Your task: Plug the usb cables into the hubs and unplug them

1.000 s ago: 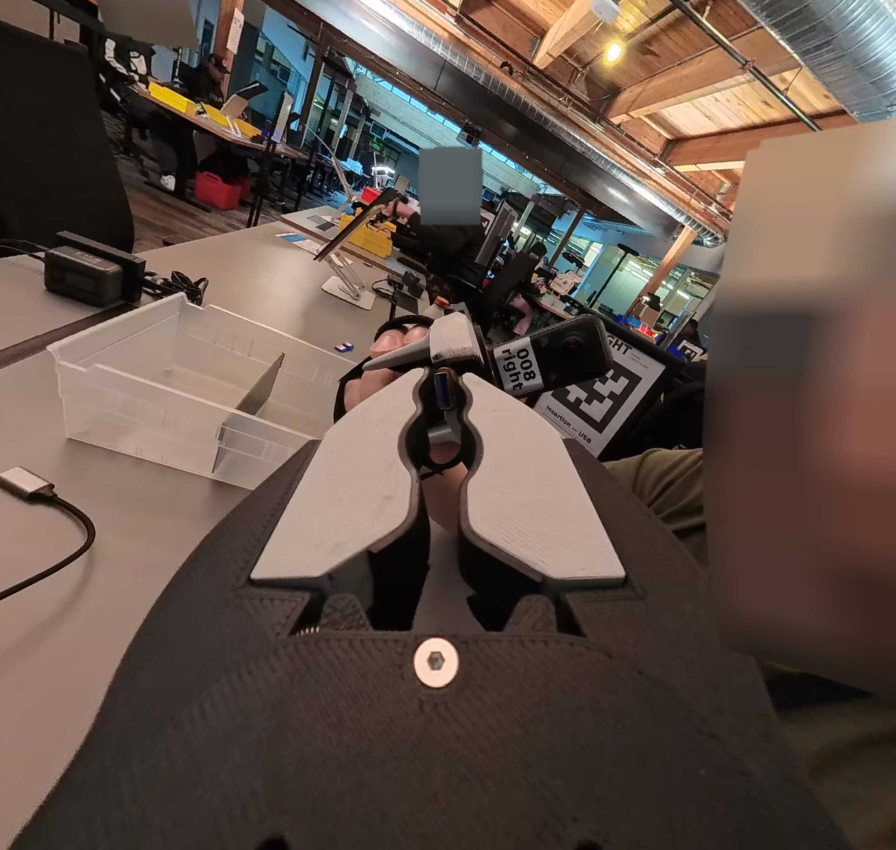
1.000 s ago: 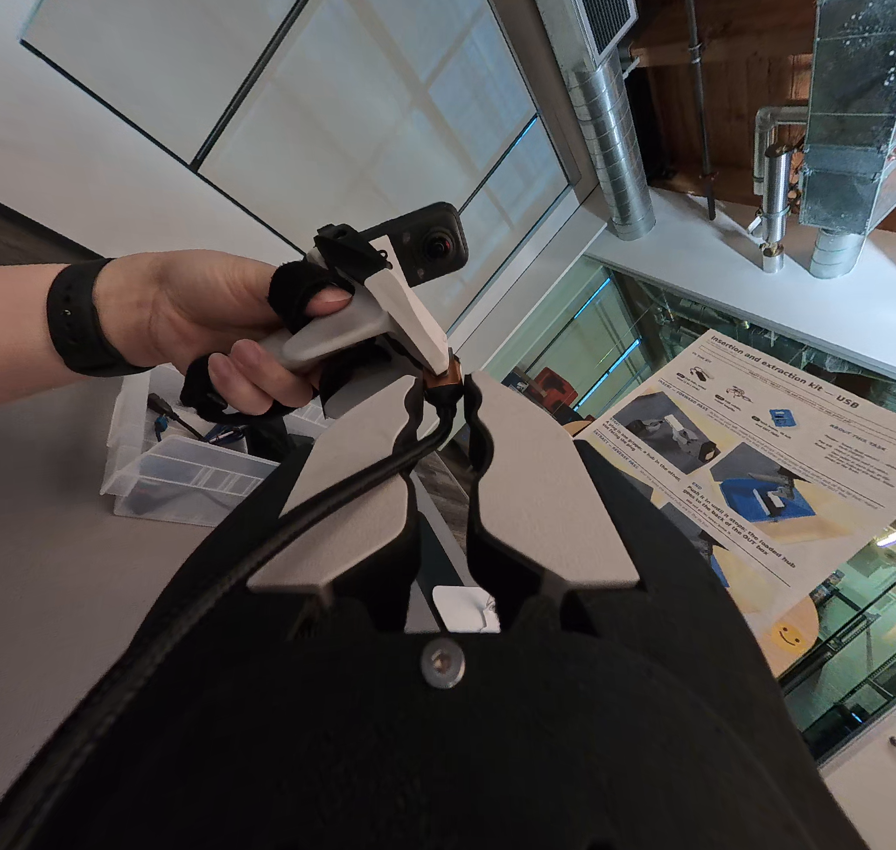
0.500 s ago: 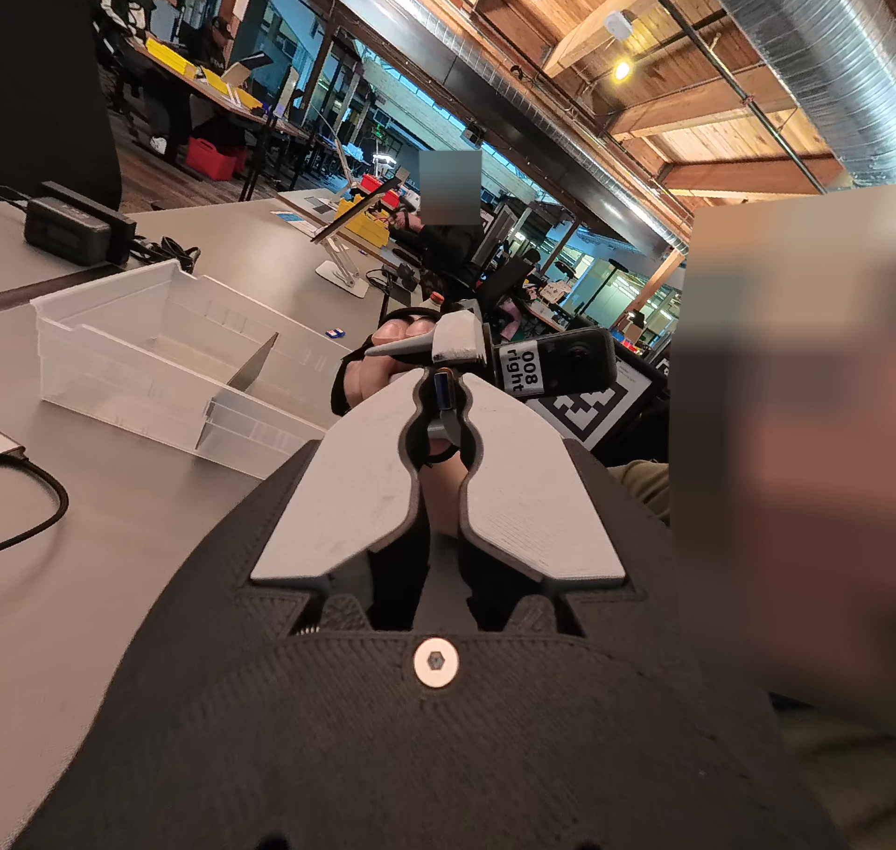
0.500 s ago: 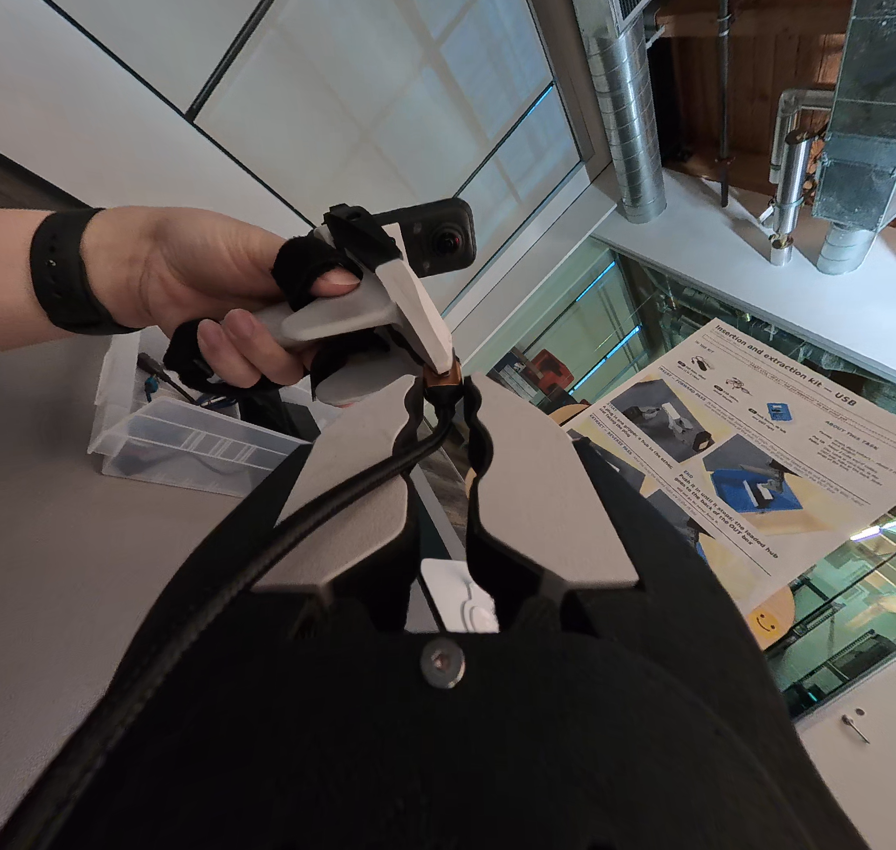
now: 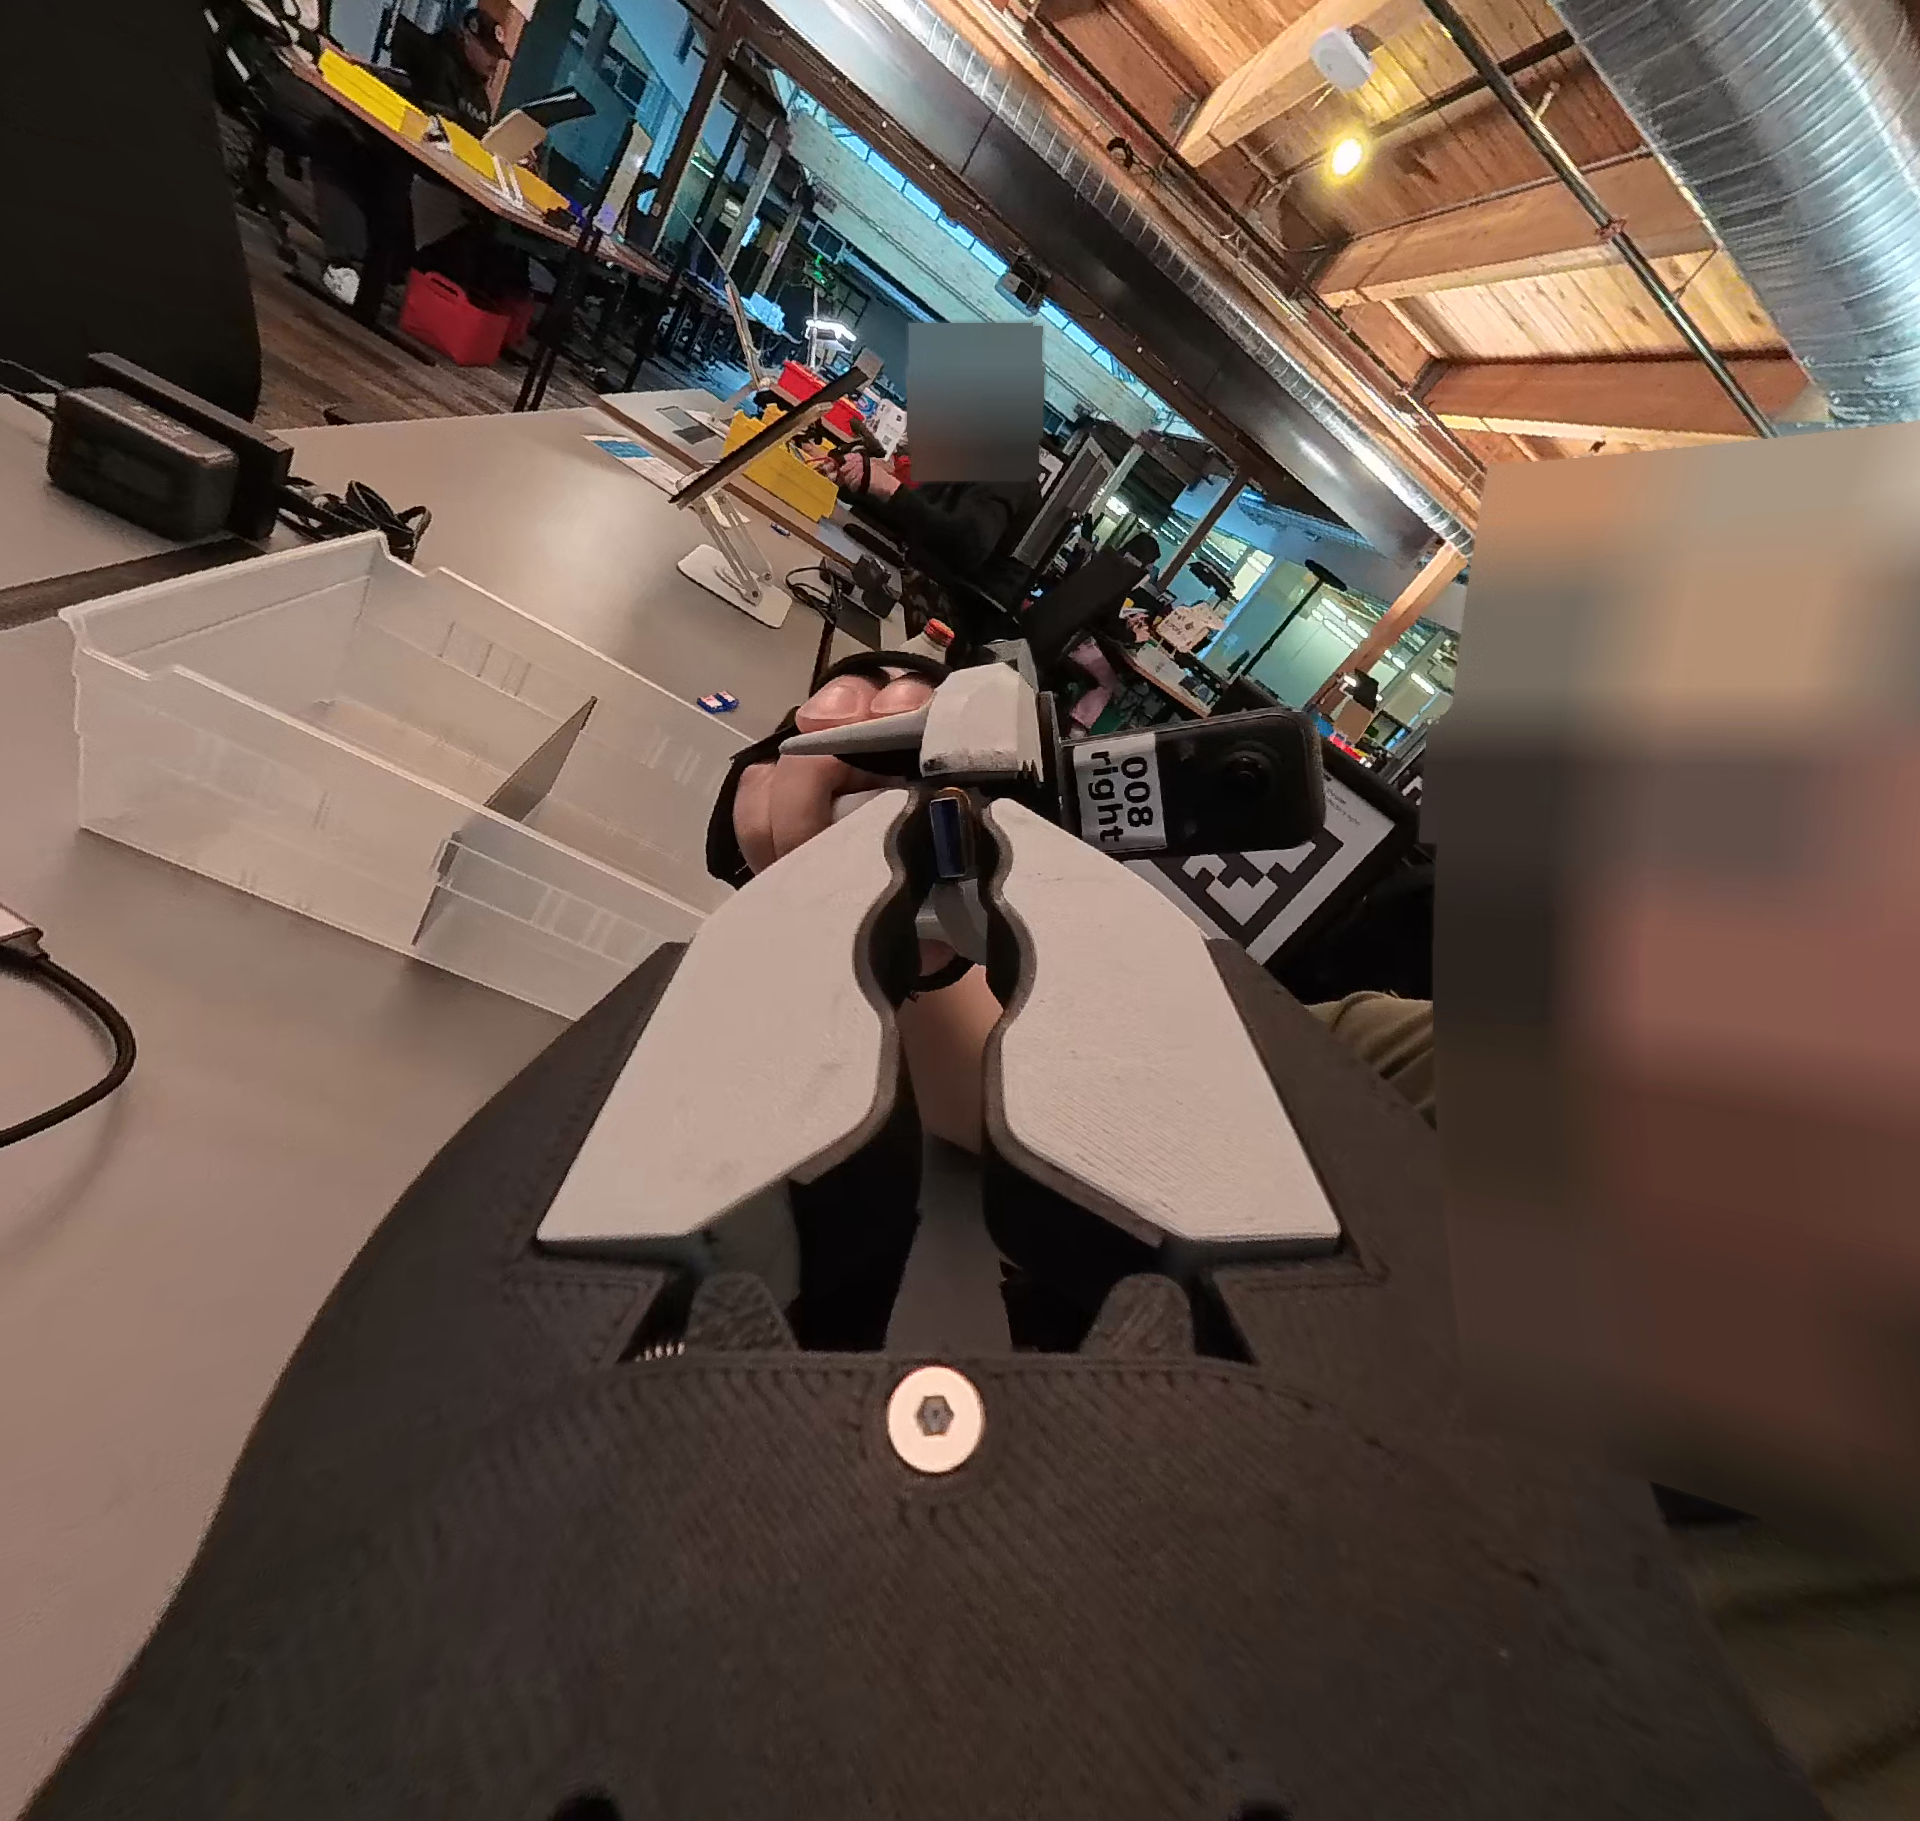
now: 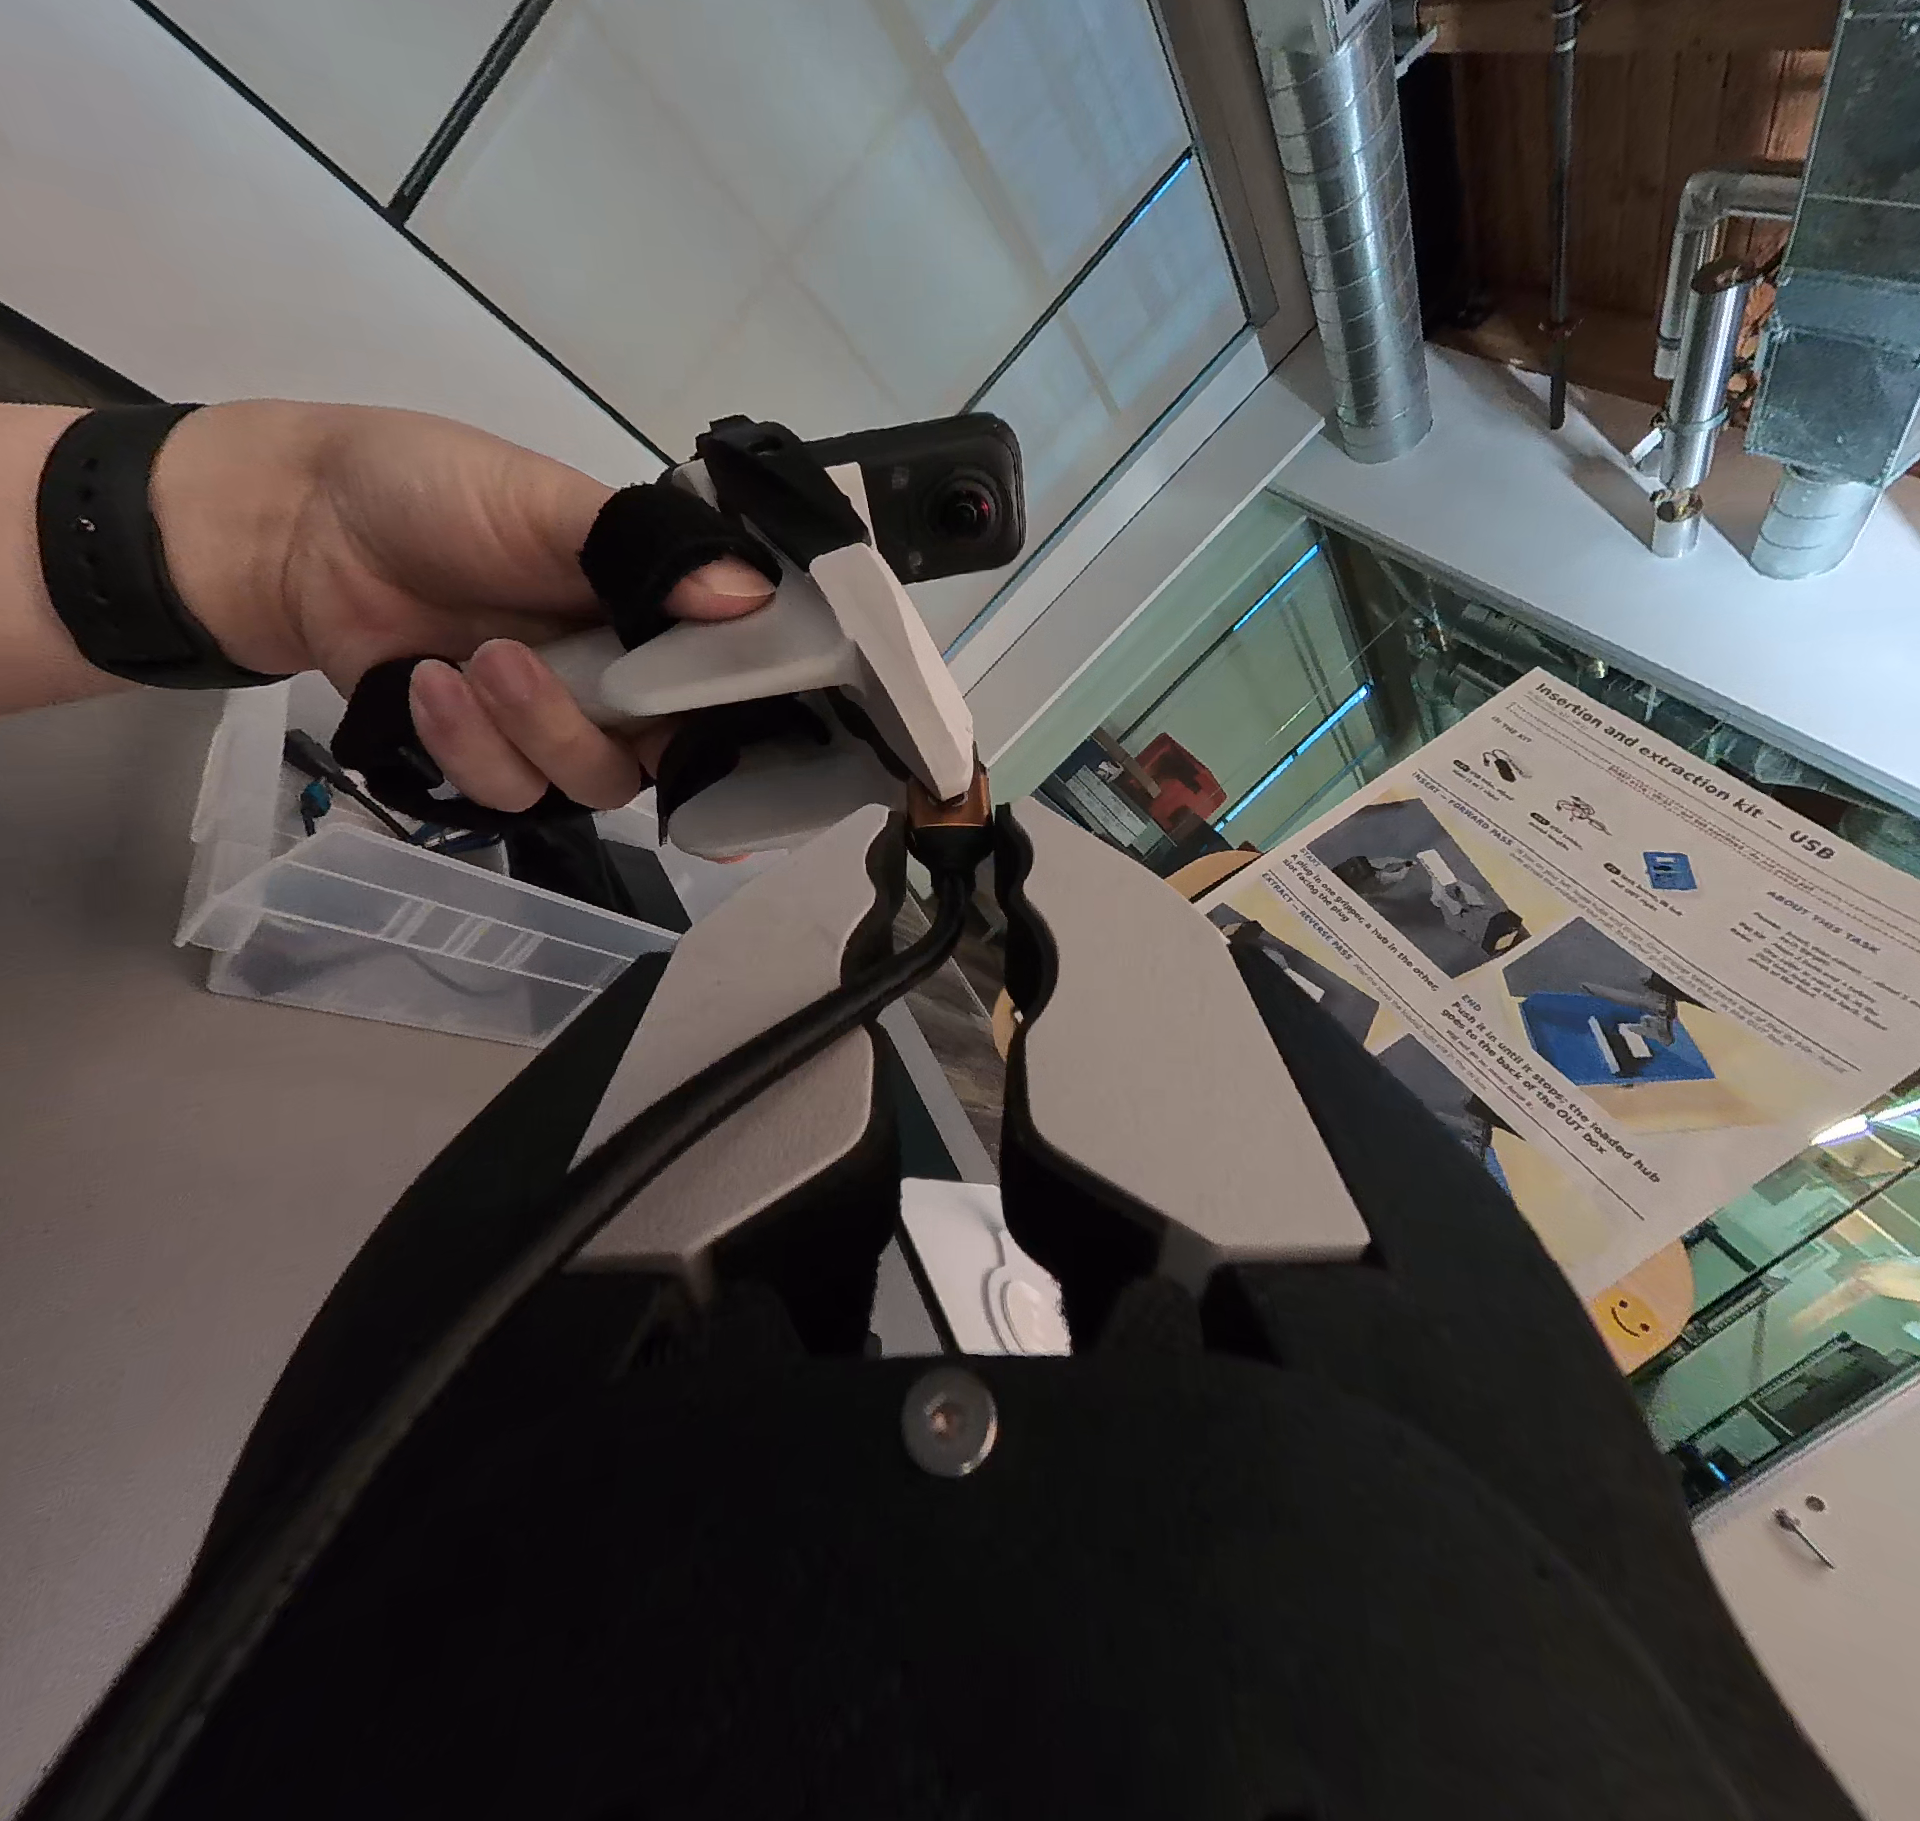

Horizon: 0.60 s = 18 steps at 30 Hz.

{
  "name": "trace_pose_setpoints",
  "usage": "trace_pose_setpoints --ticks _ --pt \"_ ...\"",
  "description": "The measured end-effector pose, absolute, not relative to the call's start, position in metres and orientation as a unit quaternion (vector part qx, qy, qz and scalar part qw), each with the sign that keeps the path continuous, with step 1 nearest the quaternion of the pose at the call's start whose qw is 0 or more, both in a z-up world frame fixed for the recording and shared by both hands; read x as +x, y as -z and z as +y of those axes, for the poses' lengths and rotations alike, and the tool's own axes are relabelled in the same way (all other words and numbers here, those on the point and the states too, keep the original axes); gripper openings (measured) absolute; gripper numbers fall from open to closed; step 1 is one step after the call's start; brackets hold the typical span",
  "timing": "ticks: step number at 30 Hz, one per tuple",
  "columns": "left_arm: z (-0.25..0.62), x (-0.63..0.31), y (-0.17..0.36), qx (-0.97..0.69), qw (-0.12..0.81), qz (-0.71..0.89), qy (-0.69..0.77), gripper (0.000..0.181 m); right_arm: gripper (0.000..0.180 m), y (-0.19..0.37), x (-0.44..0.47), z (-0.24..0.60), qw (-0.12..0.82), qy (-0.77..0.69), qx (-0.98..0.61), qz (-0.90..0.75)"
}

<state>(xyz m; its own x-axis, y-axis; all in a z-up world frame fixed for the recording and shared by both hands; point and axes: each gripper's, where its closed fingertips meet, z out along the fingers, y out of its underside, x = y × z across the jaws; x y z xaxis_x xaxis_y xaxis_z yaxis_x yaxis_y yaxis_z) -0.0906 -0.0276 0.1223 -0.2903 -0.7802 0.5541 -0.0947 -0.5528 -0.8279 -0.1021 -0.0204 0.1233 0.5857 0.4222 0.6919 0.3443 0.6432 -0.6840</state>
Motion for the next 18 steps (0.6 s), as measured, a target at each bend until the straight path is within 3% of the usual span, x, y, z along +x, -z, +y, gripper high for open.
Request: trace_pose_setpoints --ticks 7,10,12,15,18 --pt "-0.03 -0.089 -0.123 -0.537 0.242 0.406 0.698 0.01 0.016 -0.122 -0.102 -0.021 0.785 -0.017 -0.418 -0.457" --pt "-0.025 -0.088 -0.13 -0.531 0.283 0.399 0.692 0.014 0.016 -0.127 -0.097 -0.023 0.786 -0.015 -0.416 -0.456" --pt "-0.002 -0.09 -0.134 -0.556 0.36 0.363 0.655 0.06 0.016 -0.138 -0.084 -0.022 0.794 -0.01 -0.422 -0.437" --pt "0.037 -0.095 -0.103 -0.639 0.444 0.371 0.506 0.068 0.015 -0.161 -0.053 -0.024 0.809 -0.023 -0.438 -0.392" --pt "0.075 -0.1 -0.035 -0.755 0.416 0.393 0.321 0.076 0.015 -0.181 -0.026 -0.031 0.823 -0.033 -0.441 -0.356"
